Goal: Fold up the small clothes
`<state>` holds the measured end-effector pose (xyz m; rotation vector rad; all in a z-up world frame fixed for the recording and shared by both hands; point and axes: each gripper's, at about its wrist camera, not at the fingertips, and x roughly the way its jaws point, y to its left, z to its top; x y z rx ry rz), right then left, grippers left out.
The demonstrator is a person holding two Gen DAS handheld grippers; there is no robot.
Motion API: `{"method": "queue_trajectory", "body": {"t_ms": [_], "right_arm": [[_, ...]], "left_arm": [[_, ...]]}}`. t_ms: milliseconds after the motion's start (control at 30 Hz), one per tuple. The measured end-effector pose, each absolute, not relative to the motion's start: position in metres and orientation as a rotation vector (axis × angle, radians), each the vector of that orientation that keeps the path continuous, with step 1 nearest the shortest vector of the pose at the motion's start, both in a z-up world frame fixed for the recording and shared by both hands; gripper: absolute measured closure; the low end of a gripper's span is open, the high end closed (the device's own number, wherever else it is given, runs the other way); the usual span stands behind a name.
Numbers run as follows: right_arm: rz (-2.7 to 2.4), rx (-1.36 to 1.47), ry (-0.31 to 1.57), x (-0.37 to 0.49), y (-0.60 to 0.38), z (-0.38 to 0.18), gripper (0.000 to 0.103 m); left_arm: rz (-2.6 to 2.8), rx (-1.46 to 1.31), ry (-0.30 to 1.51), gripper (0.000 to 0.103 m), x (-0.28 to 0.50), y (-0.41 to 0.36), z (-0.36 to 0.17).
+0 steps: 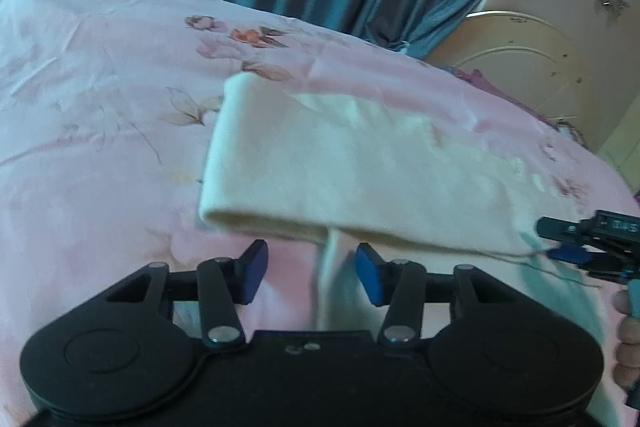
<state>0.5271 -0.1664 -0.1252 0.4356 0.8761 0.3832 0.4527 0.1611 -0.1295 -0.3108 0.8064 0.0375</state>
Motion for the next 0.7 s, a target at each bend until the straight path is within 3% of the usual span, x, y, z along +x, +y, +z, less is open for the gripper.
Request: {"method": "queue_trajectory", "body": {"t_ms": [33, 67, 400, 567, 700], "right_arm": [[0.392, 0.420, 0.883, 0.530, -0.162, -0.125, 0.082], [0.393, 0.398, 0.894, 0.532, -0.158, -0.125, 0.098], [0.262, 0.332, 0.668, 0.515, -0.198, -0.076, 0.100], [0.168, 0.354, 0.722, 0.507, -0.248, -0.090, 0.100], [0.169, 0.360, 0.738, 0.497, -0.256, -0.098, 0.100]], "left_arm": [[0.042, -0.316, 0.807, 0.058, 0.455, 0.162, -0.131], [0.044, -0.313, 0.811, 0.059, 0.457, 0.162, -0.130], [0.032, -0.230, 0.820, 0.061, 0.457, 0.161, -0.131], [0.022, -0.197, 0.823, 0.063, 0.457, 0.159, -0.131], [0.009, -0.186, 0.823, 0.071, 0.457, 0.156, -0.129]]}}
